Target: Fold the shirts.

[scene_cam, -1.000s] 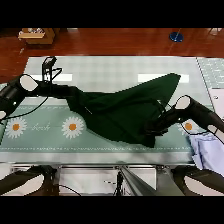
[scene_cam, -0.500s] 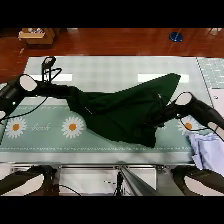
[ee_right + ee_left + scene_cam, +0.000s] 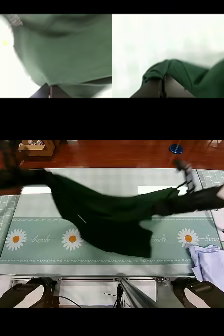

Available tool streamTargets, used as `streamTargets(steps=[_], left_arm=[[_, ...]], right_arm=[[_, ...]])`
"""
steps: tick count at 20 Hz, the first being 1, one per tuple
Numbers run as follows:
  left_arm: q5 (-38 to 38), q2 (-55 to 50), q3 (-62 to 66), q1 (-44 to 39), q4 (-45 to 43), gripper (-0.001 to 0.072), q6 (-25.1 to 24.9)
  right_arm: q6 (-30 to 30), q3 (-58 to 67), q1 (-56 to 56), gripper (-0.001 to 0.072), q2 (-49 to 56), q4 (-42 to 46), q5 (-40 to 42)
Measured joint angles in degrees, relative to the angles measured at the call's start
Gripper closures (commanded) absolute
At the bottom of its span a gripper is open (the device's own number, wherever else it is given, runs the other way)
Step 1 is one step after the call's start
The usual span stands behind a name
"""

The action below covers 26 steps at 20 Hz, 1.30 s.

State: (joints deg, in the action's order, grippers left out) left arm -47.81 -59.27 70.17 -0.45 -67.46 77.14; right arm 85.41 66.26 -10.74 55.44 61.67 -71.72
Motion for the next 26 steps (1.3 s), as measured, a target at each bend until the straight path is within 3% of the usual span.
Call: streamTargets(steps=[4,11,15,20,26], left_arm=[[-0.8,6.6,14.2,1.6,-1.1,0.0686,0.0],[-13.9,15.9,37.0,2.2,-6.1,0.0687,1.7],[-21.5,22.2,44.8,2.2,-5.9,0.0688,4.6],[-29.1,28.2,48.9,2.3,-0.2,0.0689,11.3],[-46.0,28.0,49.3,2.3,2.5,0.0689,16.6]], right_arm=[[3.2,18.1,0.0,0.0694,-2.1,13.5,2.0],[6.9,48.8,0.0,0.0694,-3.4,34.2,-1.9],[9.2,55.0,0.0,0.0694,-7.5,35.3,-7.1],[12.3,56.9,0.0,0.0694,-12.8,30.4,-17.6],[13.2,56.5,0.0,0.0694,-14.7,32.2,-30.9]])
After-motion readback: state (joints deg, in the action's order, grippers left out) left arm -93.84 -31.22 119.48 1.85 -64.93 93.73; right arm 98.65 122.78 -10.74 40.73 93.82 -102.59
